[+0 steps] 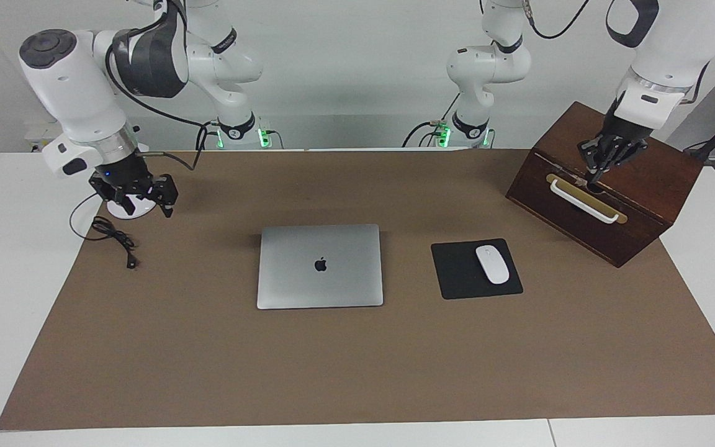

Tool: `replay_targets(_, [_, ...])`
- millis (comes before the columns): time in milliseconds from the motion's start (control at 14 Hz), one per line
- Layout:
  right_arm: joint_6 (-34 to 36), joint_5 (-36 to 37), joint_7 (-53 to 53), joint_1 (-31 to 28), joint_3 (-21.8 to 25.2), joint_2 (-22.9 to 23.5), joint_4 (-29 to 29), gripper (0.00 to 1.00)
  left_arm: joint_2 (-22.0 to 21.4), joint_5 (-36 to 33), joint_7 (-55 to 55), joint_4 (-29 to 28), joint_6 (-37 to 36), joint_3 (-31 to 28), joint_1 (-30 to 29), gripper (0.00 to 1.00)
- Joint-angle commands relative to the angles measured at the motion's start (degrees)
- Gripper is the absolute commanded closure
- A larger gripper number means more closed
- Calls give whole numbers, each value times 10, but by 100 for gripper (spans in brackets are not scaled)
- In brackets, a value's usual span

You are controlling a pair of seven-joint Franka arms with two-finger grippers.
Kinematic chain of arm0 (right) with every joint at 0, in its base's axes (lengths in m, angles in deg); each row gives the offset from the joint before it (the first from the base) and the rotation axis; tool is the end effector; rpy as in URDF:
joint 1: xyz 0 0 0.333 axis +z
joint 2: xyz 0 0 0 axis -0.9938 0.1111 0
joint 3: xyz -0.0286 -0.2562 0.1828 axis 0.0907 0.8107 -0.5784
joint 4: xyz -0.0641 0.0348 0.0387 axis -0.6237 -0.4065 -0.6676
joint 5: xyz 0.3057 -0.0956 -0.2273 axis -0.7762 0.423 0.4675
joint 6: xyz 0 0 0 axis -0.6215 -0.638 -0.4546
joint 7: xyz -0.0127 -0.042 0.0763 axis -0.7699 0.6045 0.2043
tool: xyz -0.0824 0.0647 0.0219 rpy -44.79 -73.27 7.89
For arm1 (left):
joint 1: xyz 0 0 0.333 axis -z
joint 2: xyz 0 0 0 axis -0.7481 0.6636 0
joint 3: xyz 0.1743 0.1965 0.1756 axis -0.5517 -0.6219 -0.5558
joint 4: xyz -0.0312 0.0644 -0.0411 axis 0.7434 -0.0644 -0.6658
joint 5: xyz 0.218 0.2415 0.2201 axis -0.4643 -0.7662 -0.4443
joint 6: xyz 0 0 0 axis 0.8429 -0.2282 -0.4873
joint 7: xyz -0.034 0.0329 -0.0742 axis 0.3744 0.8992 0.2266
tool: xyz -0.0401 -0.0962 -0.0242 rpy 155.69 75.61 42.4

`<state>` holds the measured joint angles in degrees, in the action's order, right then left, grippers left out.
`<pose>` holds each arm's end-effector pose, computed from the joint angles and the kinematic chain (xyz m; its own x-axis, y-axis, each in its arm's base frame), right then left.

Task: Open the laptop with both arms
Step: 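Move the right gripper to the laptop front while the left gripper approaches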

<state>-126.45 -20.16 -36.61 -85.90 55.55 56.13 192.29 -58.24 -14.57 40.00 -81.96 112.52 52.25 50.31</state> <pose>0.5782 -0.0267 0.5345 0.9910 -0.1141 0.0706 -0.1117 -0.9930 -0.0382 0.5551 -0.0095 0.6255 0.9942 0.0540 0.0934 0.0528 -0.9985 0.0156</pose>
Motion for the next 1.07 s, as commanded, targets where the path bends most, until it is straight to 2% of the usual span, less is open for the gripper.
replay_targets(0, [-78, -74, 10, 22, 18, 8, 51, 17, -34, 22, 0, -70, 56, 2, 1, 100])
replay_targets(71, [-110, -97, 10, 38, 24, 7, 75, 7, -41, 23, -11, -91, 70, 4, 7, 100])
replay_targets(143, [-133, -115, 12, 65, 42, 5, 97, 5, -50, 23, -37, -111, 93, 3, 21, 100])
replay_targets(286, [-172, -149, 45, 155, 104, -2, 140, 0, -78, 23, -40, -169, 130, 4, 42, 100])
replay_targets(429, [-236, -182, 90, 209, 124, -23, 196, 0, -111, 24, -40, -248, 212, 4, 59, 100])
replay_targets(571, [-251, -229, 123, 226, 124, -44, 235, 0, -145, 25, -40, -331, 309, 4, 85, 100])
replay_targets(786, [-297, -305, 155, 235, 124, -70, 286, 0, -170, 25, -41, -395, 382, 4, 118, 100])
replay_targets(1000, [-356, -368, 204, 271, 124, -84, 323, 0, -194, 25, -42, -491, 513, 4, 162, 100])
